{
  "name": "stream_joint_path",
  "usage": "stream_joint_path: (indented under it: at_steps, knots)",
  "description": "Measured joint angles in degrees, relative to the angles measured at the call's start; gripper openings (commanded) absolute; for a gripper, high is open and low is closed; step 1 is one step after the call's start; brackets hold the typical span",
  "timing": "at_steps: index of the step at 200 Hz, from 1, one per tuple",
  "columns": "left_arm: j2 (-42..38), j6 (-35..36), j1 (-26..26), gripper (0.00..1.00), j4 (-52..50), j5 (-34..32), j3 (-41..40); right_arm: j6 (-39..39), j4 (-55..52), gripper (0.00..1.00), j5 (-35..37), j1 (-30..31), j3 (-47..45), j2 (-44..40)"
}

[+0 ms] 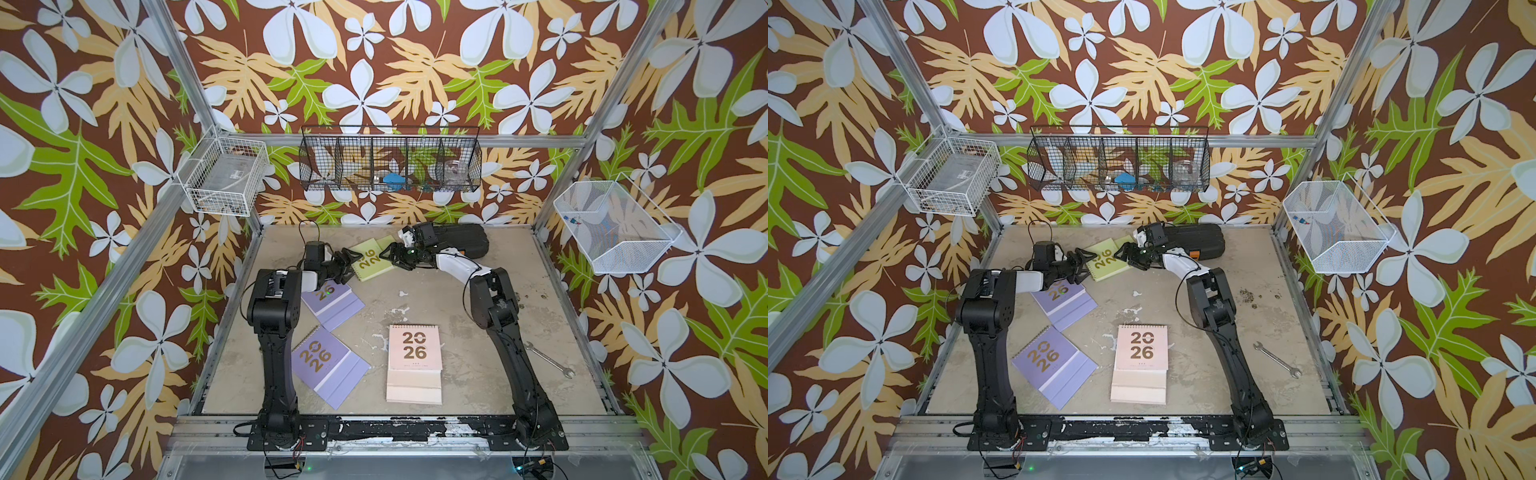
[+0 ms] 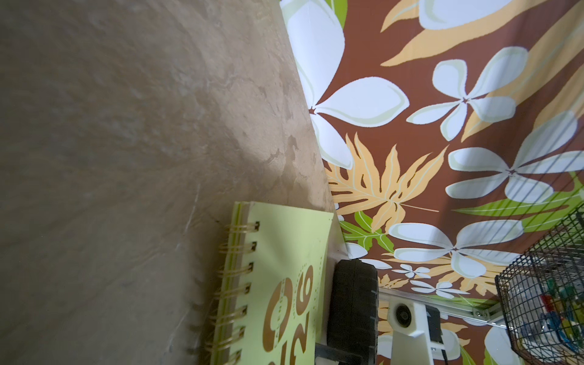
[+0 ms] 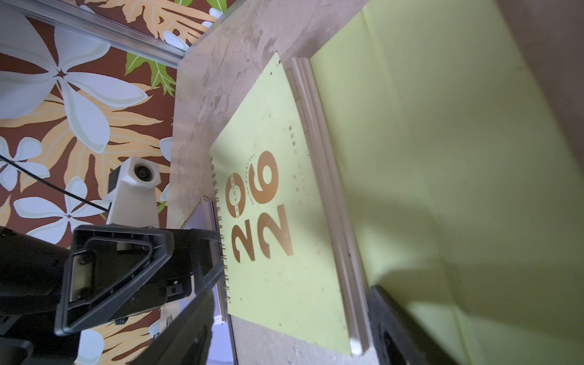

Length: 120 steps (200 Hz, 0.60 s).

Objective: Stack the calendars
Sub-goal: Pick up the calendar at the center of the board.

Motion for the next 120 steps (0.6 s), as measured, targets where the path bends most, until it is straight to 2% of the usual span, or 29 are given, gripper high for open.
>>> stream_joint_path:
  at_steps: [34,81,120]
  knots:
    - [0.24,-3.08,-0.04,0.69,2.99,0.33,-0.9,0.26,1.18,0.78,-2.14,0.02,0.15,0.57]
    - [0.76,-7.13,-0.13,0.39,4.48,0.81,-1.97,1.49,2.67,0.77,-4.11,0.04,-0.61,0.37]
    - [0.7,-9.64,-0.46,0.23,7.34,2.23,-2.03,1.97,2.16,0.77,-5.9,0.22,-1.01,-0.46]
